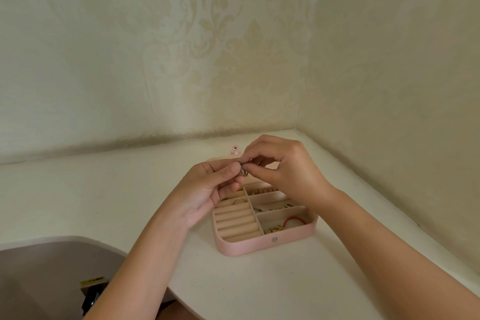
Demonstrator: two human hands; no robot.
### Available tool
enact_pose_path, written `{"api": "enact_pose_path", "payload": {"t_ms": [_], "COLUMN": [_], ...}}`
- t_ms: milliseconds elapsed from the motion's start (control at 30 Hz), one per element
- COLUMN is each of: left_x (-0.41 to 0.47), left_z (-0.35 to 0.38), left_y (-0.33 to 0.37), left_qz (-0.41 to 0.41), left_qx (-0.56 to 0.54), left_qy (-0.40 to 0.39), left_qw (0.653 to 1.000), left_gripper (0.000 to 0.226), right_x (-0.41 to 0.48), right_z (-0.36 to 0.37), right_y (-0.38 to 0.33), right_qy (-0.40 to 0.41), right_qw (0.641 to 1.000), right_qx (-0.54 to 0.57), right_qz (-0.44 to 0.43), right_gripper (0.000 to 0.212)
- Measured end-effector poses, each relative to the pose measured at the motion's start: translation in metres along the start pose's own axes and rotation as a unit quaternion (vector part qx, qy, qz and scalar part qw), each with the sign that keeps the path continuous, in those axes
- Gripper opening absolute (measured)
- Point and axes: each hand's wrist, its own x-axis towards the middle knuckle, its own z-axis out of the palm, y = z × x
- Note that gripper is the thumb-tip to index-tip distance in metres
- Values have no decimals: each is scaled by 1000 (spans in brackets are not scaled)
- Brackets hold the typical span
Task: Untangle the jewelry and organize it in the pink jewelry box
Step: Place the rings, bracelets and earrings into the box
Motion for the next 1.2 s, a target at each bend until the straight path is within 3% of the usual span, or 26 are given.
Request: {"api": "enact_pose_path", "payload": {"t_ms": [67, 200, 267, 500, 633, 767, 1033, 1200], "left_x": [-1, -6, -9, -20, -28, -35, -34, -36], "left_z": [-1, 2, 2, -3, -11, -20, -24, -24], "left_y": [5, 20, 23, 14, 1, -9, -28, -28], "left_qz": [-27, -43, -40, 28, 67, 126, 199, 248], "left_qx": [-3, 42, 91, 248, 324, 440, 582, 686], "left_qy": [-19, -12, -4, 99, 144, 149, 149, 116], "left_qw": [999, 998, 995, 963, 932, 877, 774, 674], "left_gripper": [47, 18, 16, 11, 15, 23, 12, 14], "right_x": [-1, -1, 0, 0, -1, -3, -4, -4], "right_z": [-1, 0, 1, 0, -1, 3, -4, -5], "right_y": [-3, -10, -11, -13, -11, -10, -10, -9], "right_qy": [6, 16, 14, 14, -58, -118, -176, -181], "right_qw": [1000, 987, 980, 980, 982, 975, 962, 961], "right_qx": [18, 130, 165, 147, 66, 10, 7, -9], "right_qz": [12, 94, 113, 135, 166, 188, 208, 210], "right_gripper": [9, 14, 16, 13, 10, 11, 13, 12]}}
